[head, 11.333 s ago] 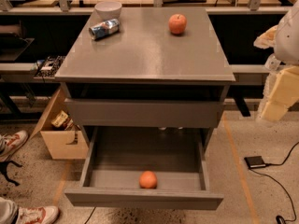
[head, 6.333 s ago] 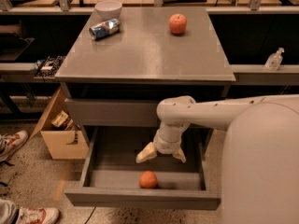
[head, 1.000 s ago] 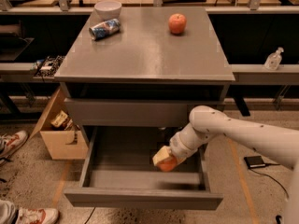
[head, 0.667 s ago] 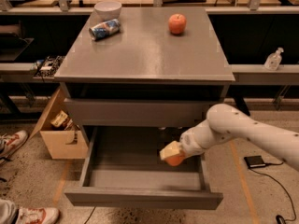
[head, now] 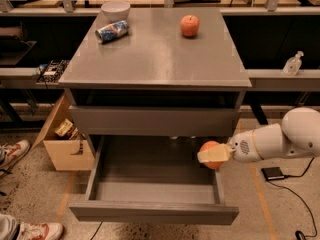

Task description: Pick orange from middle drawer and place on counter

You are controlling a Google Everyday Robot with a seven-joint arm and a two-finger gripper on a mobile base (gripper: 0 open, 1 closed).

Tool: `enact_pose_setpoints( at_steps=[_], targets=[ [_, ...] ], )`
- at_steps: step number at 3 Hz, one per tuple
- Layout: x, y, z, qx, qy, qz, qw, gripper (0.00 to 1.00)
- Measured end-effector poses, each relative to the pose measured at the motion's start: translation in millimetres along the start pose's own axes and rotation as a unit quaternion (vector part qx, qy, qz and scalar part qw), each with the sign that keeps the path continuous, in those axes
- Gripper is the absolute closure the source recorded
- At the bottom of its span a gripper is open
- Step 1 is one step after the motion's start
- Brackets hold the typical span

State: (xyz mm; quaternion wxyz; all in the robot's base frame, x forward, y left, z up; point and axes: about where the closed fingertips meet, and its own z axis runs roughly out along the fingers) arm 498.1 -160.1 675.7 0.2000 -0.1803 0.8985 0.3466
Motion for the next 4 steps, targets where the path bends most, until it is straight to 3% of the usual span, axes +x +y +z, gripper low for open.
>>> enact_pose_setpoints(
  at_steps=[1,2,3,4],
  targets=[
    [0,0,1,-0.001,0.0,0.001,1.0,1.0],
    [-26,13,-25,0.017,-0.034,-0.037,0.9986,1.0],
    [-62,40,-59,0.044,-0.085,-0.101,0.9902,1.0],
    [-102,70,-92,0.068,-0.136,-0.168,0.974,1.0]
  ],
)
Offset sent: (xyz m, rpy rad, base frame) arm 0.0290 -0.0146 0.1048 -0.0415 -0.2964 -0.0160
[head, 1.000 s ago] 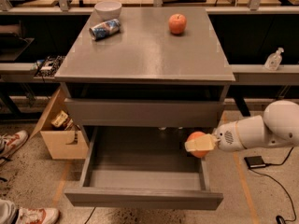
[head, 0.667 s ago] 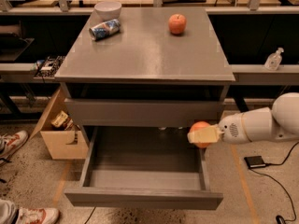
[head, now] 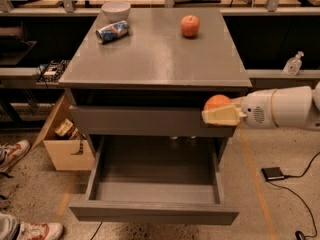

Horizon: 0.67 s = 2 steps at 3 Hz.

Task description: Pick orange from middle drawer and place on counter

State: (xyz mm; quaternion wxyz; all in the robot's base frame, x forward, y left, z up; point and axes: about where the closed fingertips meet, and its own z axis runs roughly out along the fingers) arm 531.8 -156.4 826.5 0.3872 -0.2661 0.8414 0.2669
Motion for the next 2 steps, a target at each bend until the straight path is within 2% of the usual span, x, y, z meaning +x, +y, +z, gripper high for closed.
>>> enact_pose_setpoints(
  at_steps=[1,2],
  targets=[
    [-47,4,-7,0.015,-0.049,-0.04,0.9979,1.0],
    [-87,1,-1,0.027,-0.09,-0.061,0.9937,1.0]
  ],
)
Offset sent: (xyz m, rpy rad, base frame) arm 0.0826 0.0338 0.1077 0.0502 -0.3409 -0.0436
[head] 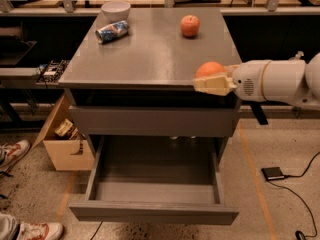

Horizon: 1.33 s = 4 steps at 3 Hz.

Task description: Pick orange from middle drawer and place on counter

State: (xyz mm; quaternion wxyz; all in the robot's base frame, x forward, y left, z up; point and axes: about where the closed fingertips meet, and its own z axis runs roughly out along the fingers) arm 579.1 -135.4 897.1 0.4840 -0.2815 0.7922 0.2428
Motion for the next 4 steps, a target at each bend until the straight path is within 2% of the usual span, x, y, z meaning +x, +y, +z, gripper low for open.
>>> enact_pose_setpoints(
  at_steps=[1,2,3,4],
  targets=[
    [-32,-8,22,0.017,-0.029,-0.015,0.9993,1.0],
    [-52,-22,51,0.04,-0.044,-0.023,0.998,1.0],
    [-63,-40,80,0.062,-0.05,-0.023,0.9966,1.0],
    [-63,-65,105,0.081,-0.046,-0.011,0.9956,1.0]
  ],
)
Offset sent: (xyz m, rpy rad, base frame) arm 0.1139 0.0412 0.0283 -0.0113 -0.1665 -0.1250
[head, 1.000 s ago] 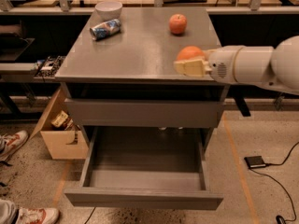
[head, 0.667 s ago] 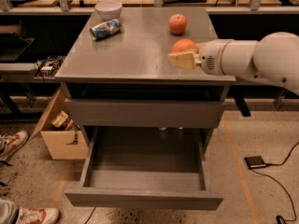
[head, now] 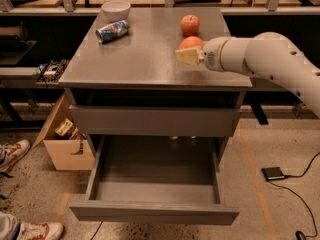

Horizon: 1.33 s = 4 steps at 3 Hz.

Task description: Pick orange from middle drawer and place on counter

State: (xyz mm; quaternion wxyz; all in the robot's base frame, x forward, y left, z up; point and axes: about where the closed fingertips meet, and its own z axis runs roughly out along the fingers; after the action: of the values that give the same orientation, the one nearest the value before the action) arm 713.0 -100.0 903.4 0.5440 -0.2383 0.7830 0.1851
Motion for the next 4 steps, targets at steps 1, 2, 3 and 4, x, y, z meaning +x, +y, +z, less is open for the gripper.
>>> enact_pose_setpoints(
  at_steps=[1,2,3,4],
  targets=[
    [7,-18,24,0.018,0.013,0.01,0.9997,1.0],
    [16,-28,44,0.032,0.031,0.013,0.9989,1.0],
    [25,-34,60,0.037,0.051,0.016,0.9979,1.0],
    [26,-33,62,0.037,0.052,0.016,0.9978,0.83]
  ],
)
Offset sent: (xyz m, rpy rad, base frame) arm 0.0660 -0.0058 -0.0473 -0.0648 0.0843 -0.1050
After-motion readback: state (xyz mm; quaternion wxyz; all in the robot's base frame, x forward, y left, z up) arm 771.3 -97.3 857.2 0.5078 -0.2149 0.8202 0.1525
